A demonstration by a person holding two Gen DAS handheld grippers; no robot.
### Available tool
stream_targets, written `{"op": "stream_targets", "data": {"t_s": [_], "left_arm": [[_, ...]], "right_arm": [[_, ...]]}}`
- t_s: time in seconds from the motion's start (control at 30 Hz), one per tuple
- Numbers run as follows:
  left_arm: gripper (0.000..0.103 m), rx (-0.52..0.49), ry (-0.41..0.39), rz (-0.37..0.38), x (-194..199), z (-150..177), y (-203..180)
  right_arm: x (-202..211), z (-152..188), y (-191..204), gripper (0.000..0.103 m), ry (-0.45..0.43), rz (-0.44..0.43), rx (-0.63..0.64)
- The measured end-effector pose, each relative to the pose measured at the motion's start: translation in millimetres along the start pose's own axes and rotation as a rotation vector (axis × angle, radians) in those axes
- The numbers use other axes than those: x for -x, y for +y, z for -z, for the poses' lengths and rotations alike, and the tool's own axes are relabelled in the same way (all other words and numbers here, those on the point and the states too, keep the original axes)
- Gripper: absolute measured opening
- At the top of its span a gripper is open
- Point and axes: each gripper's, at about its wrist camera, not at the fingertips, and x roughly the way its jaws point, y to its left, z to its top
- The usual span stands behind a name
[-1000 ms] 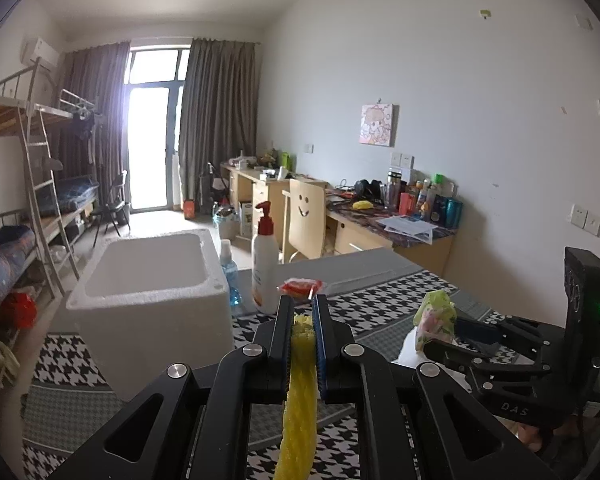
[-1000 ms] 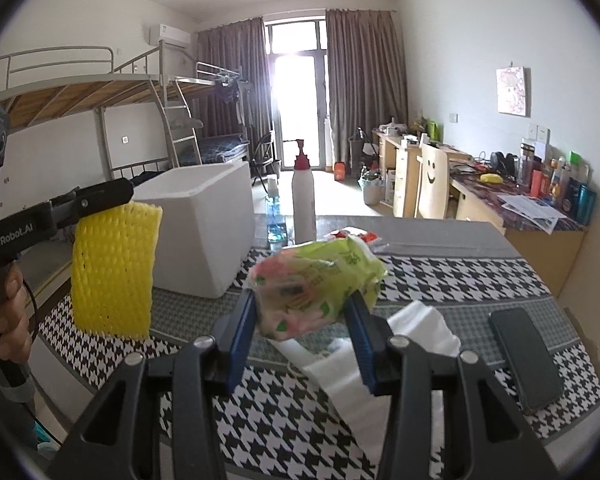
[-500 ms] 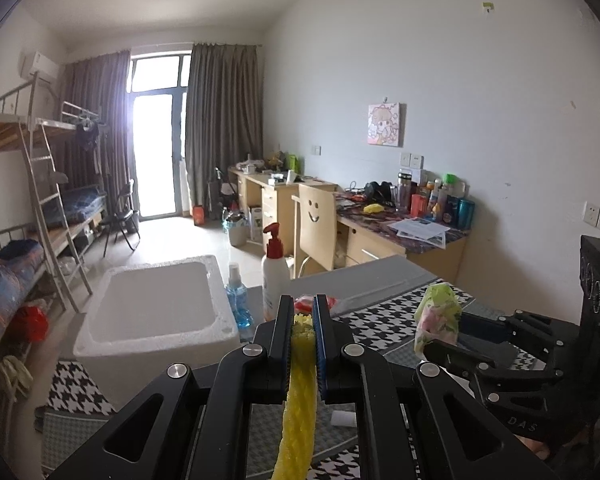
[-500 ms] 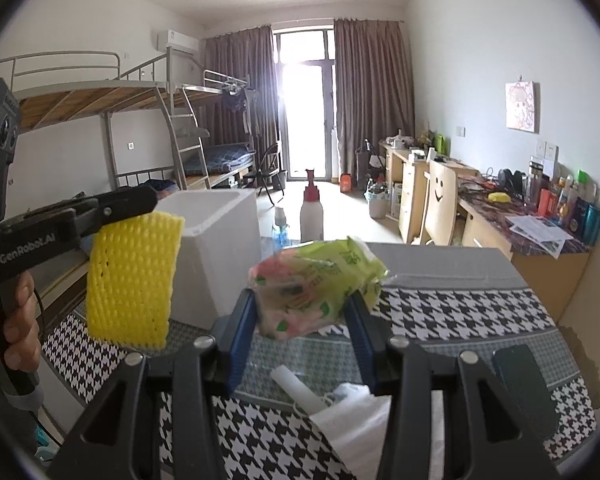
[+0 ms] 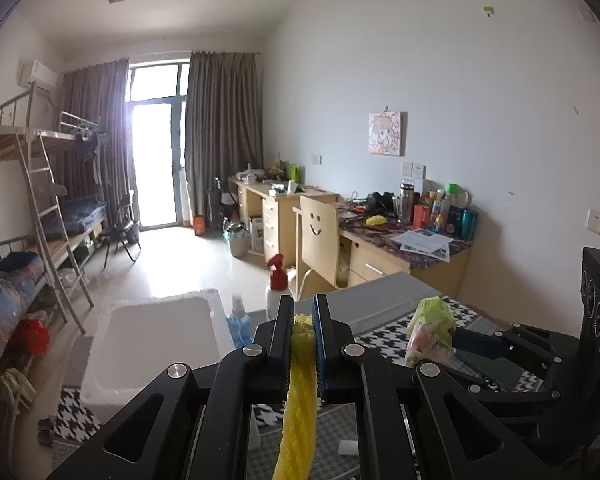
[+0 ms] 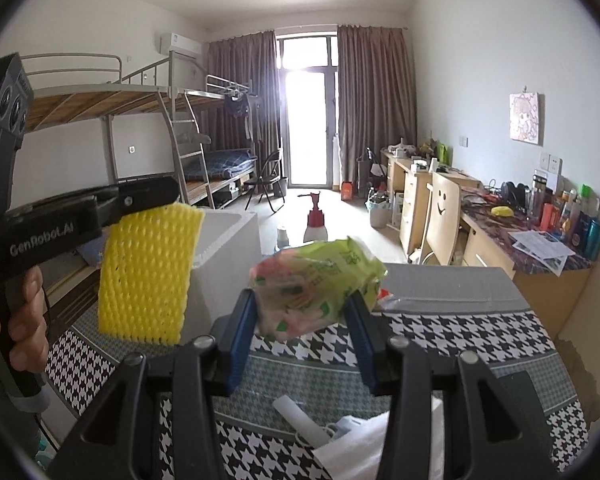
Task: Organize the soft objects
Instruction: 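Carry the mesh and tissue pack in both grippers to the white foam box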
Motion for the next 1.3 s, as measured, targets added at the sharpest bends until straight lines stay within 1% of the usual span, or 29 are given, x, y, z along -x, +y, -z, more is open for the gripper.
{"op": "stream_targets", "data": {"t_s": [0.27, 0.33, 0.47, 0.57, 0.7, 1.0, 1.2, 1.3], "left_arm": [[0.01, -0.01, -0.014, -0.025, -7.6, -14.7, 5.5], [0.01, -0.009, -0.016, -0.013, -8.2, -18.9, 7.6], [0.01, -0.009, -0.031, -0.035, -8.9, -29.0, 15.8], [0.01, 0.005, -0.036, -0.039, -9.7, -36.4, 23.8], [0.01, 0.004, -0.054, -0.09, -10.1, -42.2, 33.9], [0.01, 0.042, -0.047, -0.164, -22.0, -44.6, 57.3], [0.01, 0.071, -0.013, -0.237, -35.0, -42.4, 76.4], [0.01, 0.093, 0.016, -0.257, -43.6, -38.3, 86.5]], "right_arm": [[-9.2, -19.9, 0.4, 0.05, -0.004, 0.003, 0.014], [-10.4, -24.3, 2.8, 0.05, -0.008, 0.001, 0.023], [-14.4, -33.2, 7.0, 0.05, -0.013, -0.013, 0.042], [-16.8, -38.6, 8.6, 0.05, -0.018, -0.018, 0.055], [-19.0, -45.0, 12.3, 0.05, -0.029, -0.031, 0.063], [-31.6, -52.1, 25.1, 0.05, -0.028, -0.072, 0.082], [-40.4, -57.4, 32.3, 0.05, -0.022, -0.096, 0.096], [-45.4, -58.8, 36.8, 0.05, -0.014, -0.104, 0.097]]}}
